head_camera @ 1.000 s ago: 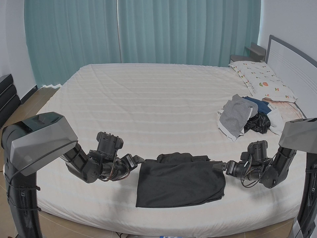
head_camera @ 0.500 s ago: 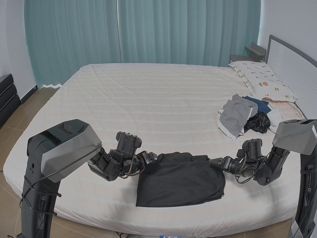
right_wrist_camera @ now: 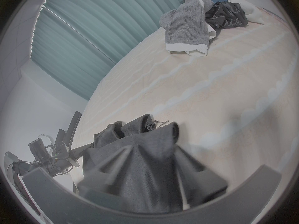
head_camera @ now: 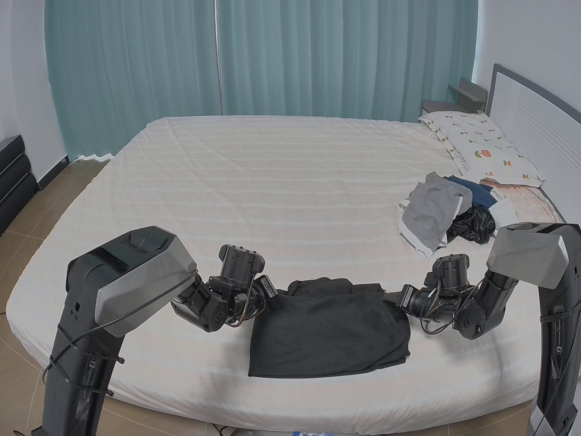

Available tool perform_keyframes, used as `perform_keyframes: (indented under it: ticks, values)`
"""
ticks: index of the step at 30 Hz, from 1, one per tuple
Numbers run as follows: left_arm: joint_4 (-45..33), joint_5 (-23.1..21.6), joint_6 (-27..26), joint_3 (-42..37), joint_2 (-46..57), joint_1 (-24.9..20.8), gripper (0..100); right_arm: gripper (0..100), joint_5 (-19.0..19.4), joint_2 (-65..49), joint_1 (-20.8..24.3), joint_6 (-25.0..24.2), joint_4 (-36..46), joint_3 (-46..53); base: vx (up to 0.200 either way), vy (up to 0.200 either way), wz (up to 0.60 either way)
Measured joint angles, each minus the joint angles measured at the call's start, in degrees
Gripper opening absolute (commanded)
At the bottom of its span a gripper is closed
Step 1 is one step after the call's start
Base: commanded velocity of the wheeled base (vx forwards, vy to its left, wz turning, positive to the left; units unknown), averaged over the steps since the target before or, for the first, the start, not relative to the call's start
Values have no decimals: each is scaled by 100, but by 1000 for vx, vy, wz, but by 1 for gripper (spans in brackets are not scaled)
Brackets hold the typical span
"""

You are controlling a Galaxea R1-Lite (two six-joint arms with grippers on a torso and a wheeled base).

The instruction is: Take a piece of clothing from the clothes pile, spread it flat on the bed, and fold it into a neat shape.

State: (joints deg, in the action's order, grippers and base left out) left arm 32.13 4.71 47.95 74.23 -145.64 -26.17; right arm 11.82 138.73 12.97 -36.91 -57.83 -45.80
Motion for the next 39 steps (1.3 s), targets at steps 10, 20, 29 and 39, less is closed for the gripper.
perform_keyframes:
  ticks: [10, 20, 29, 39]
  values:
    - [5, 224, 310, 66, -12, 33, 0, 0, -118, 88, -5, -335, -79, -116, 0, 0, 0]
    - [11, 594, 436, 57, -22, 52, 0, 0, -391, 90, -110, -457, -629, -111, 0, 0, 0]
    - [-28, 594, 435, 143, -66, 52, 0, 0, -567, 282, -79, -436, -688, -358, 0, 0, 0]
    - [-72, 578, 414, 179, -108, 40, 100, 100, -636, 424, 12, -367, -723, -428, 0, 0, 0]
